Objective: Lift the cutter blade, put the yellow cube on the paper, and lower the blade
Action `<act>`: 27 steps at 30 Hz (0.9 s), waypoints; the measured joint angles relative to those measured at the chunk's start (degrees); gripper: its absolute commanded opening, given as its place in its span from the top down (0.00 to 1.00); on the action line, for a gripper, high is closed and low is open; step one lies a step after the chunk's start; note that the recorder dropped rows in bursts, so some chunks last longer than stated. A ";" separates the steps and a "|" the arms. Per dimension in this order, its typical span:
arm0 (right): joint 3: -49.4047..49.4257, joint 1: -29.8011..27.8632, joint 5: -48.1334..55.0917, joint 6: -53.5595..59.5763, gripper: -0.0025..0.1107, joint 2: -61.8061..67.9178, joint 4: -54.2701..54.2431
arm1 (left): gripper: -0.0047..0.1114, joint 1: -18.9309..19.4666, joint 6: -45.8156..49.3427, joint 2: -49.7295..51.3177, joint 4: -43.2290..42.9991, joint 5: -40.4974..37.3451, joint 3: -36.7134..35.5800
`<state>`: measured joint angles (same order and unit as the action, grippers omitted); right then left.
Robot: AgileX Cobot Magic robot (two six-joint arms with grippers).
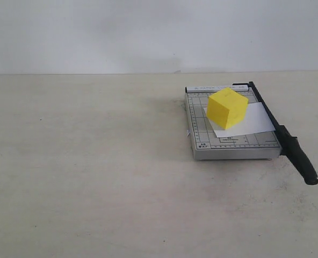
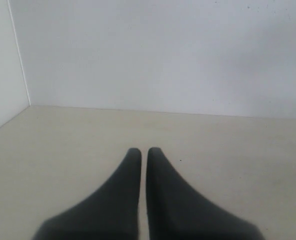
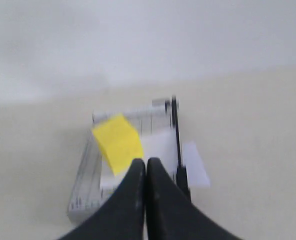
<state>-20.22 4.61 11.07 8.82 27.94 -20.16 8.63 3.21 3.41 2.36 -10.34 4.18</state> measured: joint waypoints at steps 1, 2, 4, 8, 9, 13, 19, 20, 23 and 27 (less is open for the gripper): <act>2.59 0.00 -2.76 0.10 0.98 -5.43 -0.12 | 0.92 0.00 0.00 0.00 0.00 0.00 0.00; 5.22 0.00 -5.56 0.10 0.98 -10.18 -0.24 | 0.92 0.00 0.00 0.00 0.00 0.00 0.00; 9.85 0.00 -9.78 0.10 0.98 -17.20 -0.24 | 0.92 0.00 0.00 0.00 0.00 0.00 0.00; 17.04 0.00 -13.09 0.10 0.98 -26.44 -0.32 | 0.92 0.00 0.00 0.00 0.00 0.00 0.00; 18.11 0.00 -12.91 0.10 0.98 -27.05 -0.32 | 0.92 0.00 0.00 0.00 0.00 0.00 0.00; 19.89 0.00 -11.67 0.44 0.98 -27.49 -0.42 | 0.92 0.00 0.00 0.03 0.00 0.00 0.00; 19.98 0.00 -9.42 7.16 0.98 -27.61 -0.34 | 0.92 0.00 0.00 0.12 0.00 0.00 0.00; 19.98 0.00 -9.18 7.46 0.98 -27.61 -0.21 | 0.92 0.00 0.00 0.12 0.00 0.00 0.00; 20.03 -0.12 -6.05 6.99 0.98 -27.61 2.72 | 0.92 0.00 0.00 0.12 0.00 0.00 0.00; 20.11 -3.38 2.19 0.78 0.98 -27.71 9.58 | 0.92 0.00 0.00 0.12 0.00 0.00 0.00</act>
<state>-0.10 1.23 13.26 9.60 0.23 -10.59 8.63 3.21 3.53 2.36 -10.34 4.18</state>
